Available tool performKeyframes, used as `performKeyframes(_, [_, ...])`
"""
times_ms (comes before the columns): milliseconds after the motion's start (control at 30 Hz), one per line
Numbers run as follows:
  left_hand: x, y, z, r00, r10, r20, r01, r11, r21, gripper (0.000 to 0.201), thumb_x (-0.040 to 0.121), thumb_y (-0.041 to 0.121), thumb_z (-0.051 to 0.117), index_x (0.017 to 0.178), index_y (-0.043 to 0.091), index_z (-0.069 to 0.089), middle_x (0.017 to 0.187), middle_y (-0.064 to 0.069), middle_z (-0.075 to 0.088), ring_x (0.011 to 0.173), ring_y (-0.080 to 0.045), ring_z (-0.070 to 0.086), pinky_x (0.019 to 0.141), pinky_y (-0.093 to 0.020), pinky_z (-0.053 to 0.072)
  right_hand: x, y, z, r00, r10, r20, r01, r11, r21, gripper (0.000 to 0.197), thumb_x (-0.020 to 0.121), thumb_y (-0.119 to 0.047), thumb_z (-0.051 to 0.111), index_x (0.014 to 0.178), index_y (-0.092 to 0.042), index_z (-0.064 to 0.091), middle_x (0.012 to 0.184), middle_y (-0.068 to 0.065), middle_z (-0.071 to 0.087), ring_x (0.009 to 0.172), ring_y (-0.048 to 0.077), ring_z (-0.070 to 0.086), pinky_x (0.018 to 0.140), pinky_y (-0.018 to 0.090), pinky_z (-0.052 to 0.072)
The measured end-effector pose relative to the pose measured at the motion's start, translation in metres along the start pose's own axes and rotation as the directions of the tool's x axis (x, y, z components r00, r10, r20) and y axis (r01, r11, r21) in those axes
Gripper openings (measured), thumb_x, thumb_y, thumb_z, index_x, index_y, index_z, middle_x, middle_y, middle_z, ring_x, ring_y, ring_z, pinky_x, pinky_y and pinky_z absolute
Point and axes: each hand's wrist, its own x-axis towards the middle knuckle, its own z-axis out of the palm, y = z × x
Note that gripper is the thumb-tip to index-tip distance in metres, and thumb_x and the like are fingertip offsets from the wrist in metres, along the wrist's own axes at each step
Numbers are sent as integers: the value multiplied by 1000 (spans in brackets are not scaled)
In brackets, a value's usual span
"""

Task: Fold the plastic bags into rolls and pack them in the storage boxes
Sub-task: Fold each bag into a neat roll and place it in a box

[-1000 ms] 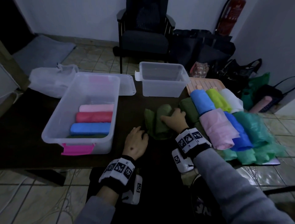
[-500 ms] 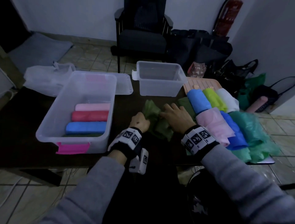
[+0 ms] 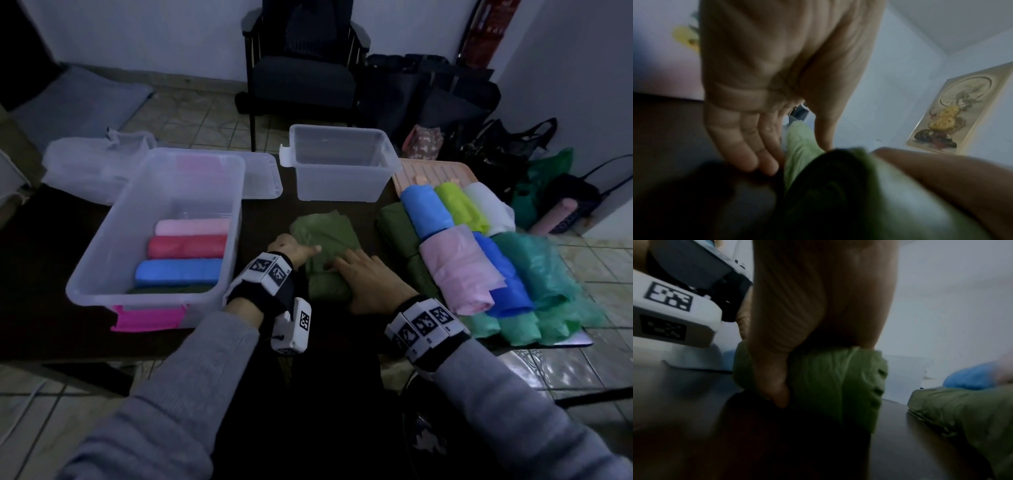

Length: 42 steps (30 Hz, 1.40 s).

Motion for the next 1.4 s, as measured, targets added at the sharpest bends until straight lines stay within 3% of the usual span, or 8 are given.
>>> performKeyframes(133, [6,4,3,999,-4,38,5,999,-48,69,78,32,74,132,0,45,132,-17,52,117,-31,54,95,-42,50,-10,-2,-1,994,-33,108,17,990,143,70,78,-43,66,138,-24,36,131,6,42,125,25,37,99,38,30])
performKeyframes(267, [6,10,-1,997,0,73,18,970,-242,49,84,14,68,126,-1,48,123,-10,55,110,-25,56,51,-23,55,-17,-6,2,993,-60,101,53,996,68,72,76,-40,68,137,-20,36,130,7,41,124,26,36,98,39,31])
performKeyframes(367, [3,16,-1,999,19,49,-3,956,-294,14,85,2,63,94,7,54,97,-8,58,94,-22,59,74,-31,54,-17,-9,6,992,-80,92,75,995,58,73,74,-39,71,134,-17,36,130,6,43,124,25,39,96,37,33])
performKeyframes(433, [1,19,-2,995,18,99,20,929,-369,26,83,-6,61,108,-1,56,113,-14,59,107,-27,57,86,-37,50,-16,-10,7,991,-94,92,86,993,84,72,74,-39,72,133,-18,38,129,5,44,123,24,41,95,36,35])
performKeyframes(933, [-4,41,-14,996,82,29,-56,860,-507,44,80,4,71,120,-4,56,112,-8,62,103,-22,60,91,-37,50,-12,-17,8,989,-145,36,142,986,83,71,77,-37,68,140,-25,36,131,3,45,123,25,42,94,36,33])
performKeyframes(1133, [0,41,-15,983,137,-125,-175,906,-385,50,77,13,76,122,2,57,126,-13,59,116,-27,56,102,-37,44,-11,-13,9,985,-167,42,161,980,116,76,77,-37,68,143,-27,32,135,2,45,124,25,42,95,36,32])
performKeyframes(1267, [-6,38,-15,881,299,-365,-268,954,134,54,80,25,73,127,17,48,137,-10,41,127,-29,38,103,-35,37,-10,-11,11,988,-155,21,150,975,162,70,75,-36,70,135,-20,36,129,3,50,121,24,47,90,35,34])
performKeyframes(1400, [-7,26,-6,910,413,-50,-350,825,445,39,91,21,60,128,16,54,142,-11,42,129,-28,41,106,-36,35,-11,-7,14,990,-139,7,137,982,131,72,74,-41,68,137,-24,37,127,3,46,120,24,44,94,38,36])
